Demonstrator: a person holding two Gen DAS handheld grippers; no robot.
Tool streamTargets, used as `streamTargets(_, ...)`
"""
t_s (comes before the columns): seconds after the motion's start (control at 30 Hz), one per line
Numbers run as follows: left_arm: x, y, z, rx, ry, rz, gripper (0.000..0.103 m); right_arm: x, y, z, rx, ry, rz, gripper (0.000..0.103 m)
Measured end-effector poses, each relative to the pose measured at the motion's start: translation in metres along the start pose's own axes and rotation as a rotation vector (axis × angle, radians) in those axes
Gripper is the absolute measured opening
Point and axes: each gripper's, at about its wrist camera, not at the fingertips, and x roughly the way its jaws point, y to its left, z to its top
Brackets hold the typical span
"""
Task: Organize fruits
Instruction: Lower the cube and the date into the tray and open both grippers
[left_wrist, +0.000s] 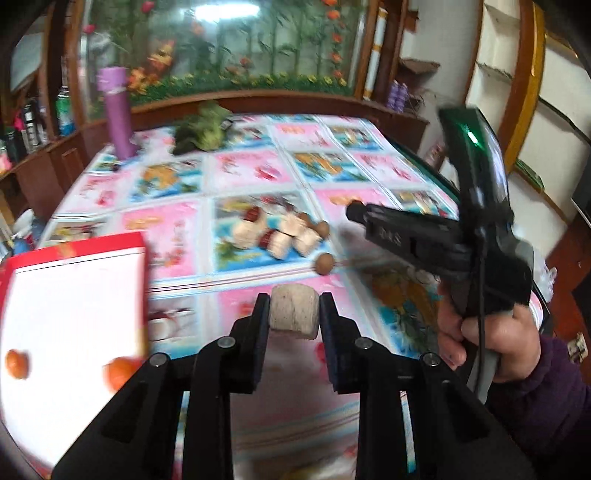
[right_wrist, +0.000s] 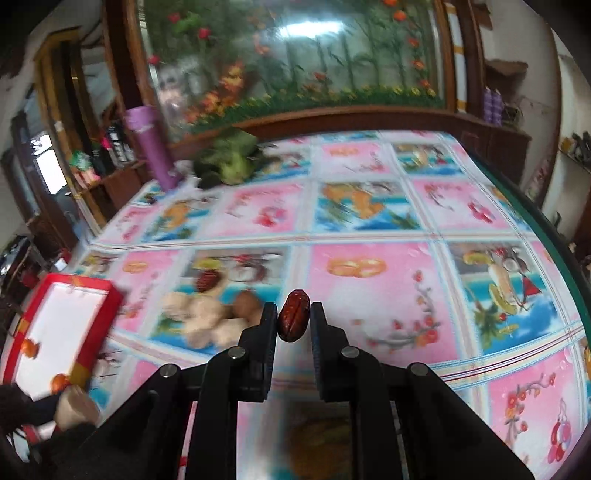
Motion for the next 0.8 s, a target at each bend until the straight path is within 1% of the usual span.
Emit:
streamTargets(0.07,-0.017,0.015,-0.002,-0.028,-0.028,0.032,0.028,-0.007,0.016,-0.004,-0.008,-0.014,0.048,0.016)
streamTargets(0.1,-0.023,0.023,-0.003,-0.043,-0.04,0.051,0.028,-0.01,0.026,-0.006,-0.009,-0.012,0.088,0.016)
streamTargets(0.23,-0.049,0.061,-0.014,-0.117,-0.072,0.144,0.029,-0.016,0.067,-0.009,-0.051,0.001,0.197,0.016)
streamTargets(0.37,-0.063,0.102,-0.03,-0.188,-0.075,0.257,0.029,-0.023,0.114,-0.008,-0.112,0.024,0.312,0.016)
streamTargets(0.4,-0.066,0.115,-0.036,-0.208,-0.071,0.301,0.029,-0.024,0.129,-0.007,-0.133,0.031,0.34,0.016)
streamTargets(0.5,-0.07,0.141,-0.048,-0.247,-0.055,0.381,0.029,-0.02,0.164,-0.007,-0.177,0.065,0.402,0.016)
streamTargets(0.63,-0.069,0.166,-0.062,-0.289,-0.02,0.427,0.029,-0.007,0.206,-0.012,-0.241,0.104,0.429,0.016)
streamTargets(0.8,-0.069,0.183,-0.076,-0.327,0.008,0.434,0.029,0.016,0.241,-0.018,-0.287,0.172,0.439,0.016)
